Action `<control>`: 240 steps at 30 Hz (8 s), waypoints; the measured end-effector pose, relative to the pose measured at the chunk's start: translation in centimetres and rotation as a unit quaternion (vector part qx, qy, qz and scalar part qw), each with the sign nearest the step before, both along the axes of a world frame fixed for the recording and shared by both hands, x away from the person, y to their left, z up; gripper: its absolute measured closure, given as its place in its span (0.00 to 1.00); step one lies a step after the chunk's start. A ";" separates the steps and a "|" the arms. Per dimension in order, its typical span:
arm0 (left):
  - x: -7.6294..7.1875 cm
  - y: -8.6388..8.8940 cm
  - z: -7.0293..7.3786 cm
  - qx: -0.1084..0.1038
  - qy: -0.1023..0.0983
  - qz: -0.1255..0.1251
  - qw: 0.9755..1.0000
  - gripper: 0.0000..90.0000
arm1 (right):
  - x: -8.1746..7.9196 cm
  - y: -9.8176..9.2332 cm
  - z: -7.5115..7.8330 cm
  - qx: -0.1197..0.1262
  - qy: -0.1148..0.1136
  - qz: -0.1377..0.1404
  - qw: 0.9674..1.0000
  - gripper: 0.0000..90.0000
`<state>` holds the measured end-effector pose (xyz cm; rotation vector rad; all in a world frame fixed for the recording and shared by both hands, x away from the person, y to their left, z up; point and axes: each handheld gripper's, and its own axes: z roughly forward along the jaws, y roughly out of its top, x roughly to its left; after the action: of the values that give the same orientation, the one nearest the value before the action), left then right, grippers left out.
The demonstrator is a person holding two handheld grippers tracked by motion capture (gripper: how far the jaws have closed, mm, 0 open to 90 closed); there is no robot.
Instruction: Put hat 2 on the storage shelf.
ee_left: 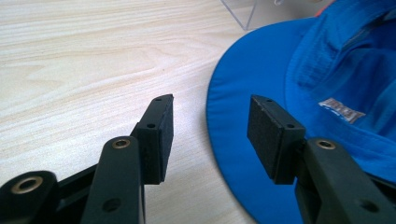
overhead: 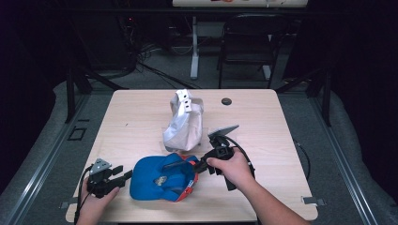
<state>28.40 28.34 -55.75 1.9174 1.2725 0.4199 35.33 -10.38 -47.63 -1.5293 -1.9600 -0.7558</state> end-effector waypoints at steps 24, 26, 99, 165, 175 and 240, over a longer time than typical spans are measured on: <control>-0.1 -0.1 0.0 0.002 -0.005 -0.002 1.000 0.57 | -0.2 -2.4 4.9 0.121 0.059 -0.042 0.990 0.87; -0.1 -0.1 0.0 0.002 -0.004 -0.001 1.000 0.57 | -0.1 -2.4 5.4 0.131 0.060 -0.037 0.989 0.87; 0.0 0.1 0.1 0.009 0.002 -0.007 1.000 0.54 | 7.1 -13.9 17.8 0.179 -0.070 -0.270 0.944 0.87; 0.1 0.1 0.0 0.011 0.002 -0.007 1.000 0.54 | 8.0 -12.4 12.1 0.099 -0.054 -0.243 0.963 0.87; 0.2 0.1 -0.1 0.008 0.005 -0.008 1.000 0.54 | 8.1 -12.0 11.7 0.076 -0.058 -0.239 0.966 0.86; 0.2 -0.1 -0.4 0.017 -0.011 0.000 1.000 0.47 | -2.2 -14.4 5.2 -0.058 -0.289 -0.203 0.934 0.45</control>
<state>28.62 28.23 -56.12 1.9355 1.2595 0.4629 33.15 -24.80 -42.41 -1.9827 -2.1321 -1.4193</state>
